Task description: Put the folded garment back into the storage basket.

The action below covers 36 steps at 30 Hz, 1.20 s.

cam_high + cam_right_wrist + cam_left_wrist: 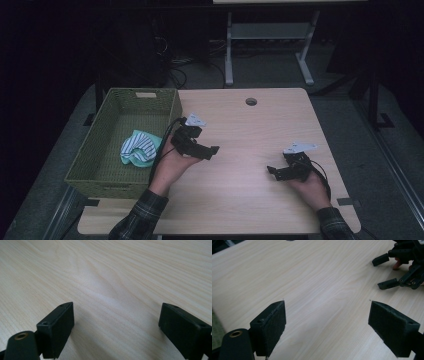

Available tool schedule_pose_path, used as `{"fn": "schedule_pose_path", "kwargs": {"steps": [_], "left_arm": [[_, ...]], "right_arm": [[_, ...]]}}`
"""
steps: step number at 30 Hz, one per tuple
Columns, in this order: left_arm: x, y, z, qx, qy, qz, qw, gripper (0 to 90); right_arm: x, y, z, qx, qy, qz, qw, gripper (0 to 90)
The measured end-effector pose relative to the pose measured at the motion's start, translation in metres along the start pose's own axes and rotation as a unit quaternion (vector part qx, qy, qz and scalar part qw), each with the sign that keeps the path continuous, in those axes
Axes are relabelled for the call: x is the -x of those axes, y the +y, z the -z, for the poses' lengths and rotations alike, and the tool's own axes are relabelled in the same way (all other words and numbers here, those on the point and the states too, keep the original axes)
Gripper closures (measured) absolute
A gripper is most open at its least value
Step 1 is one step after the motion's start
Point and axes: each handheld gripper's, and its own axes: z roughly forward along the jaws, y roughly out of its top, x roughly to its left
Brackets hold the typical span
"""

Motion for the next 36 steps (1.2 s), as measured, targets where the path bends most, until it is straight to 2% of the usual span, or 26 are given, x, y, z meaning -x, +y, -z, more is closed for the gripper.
{"fn": "schedule_pose_path", "kwargs": {"steps": [10,18,27,30,31,33,36], "left_arm": [[0.013,-0.012,-0.037,-0.010,0.001,-0.011,0.9999,14.0],[0.014,-0.028,-0.065,-0.026,0.002,-0.005,0.9997,14.0],[0.014,-0.044,-0.086,-0.048,0.008,-0.012,0.9988,13.9],[0.014,-0.048,-0.091,-0.055,0.012,-0.021,0.9982,13.9],[0.015,-0.049,-0.092,-0.056,0.011,-0.017,0.9982,13.9],[0.015,-0.051,-0.095,-0.062,0.014,-0.025,0.9977,13.8],[0.016,-0.055,-0.100,-0.061,0.014,-0.019,0.9978,13.4]], "right_arm": [[0.000,0.000,0.000,-0.001,0.000,0.001,1.0000,12.5],[0.000,0.000,0.000,-0.001,0.000,0.000,1.0000,12.5],[0.000,0.000,0.000,-0.001,0.000,0.000,1.0000,12.5],[0.000,0.000,0.000,-0.001,0.000,0.000,1.0000,12.5],[0.000,0.000,0.000,-0.001,0.000,0.000,1.0000,12.5],[0.000,0.000,0.000,-0.001,0.000,0.000,1.0000,12.5],[0.000,0.000,0.000,-0.001,0.000,0.000,1.0000,12.5]]}}
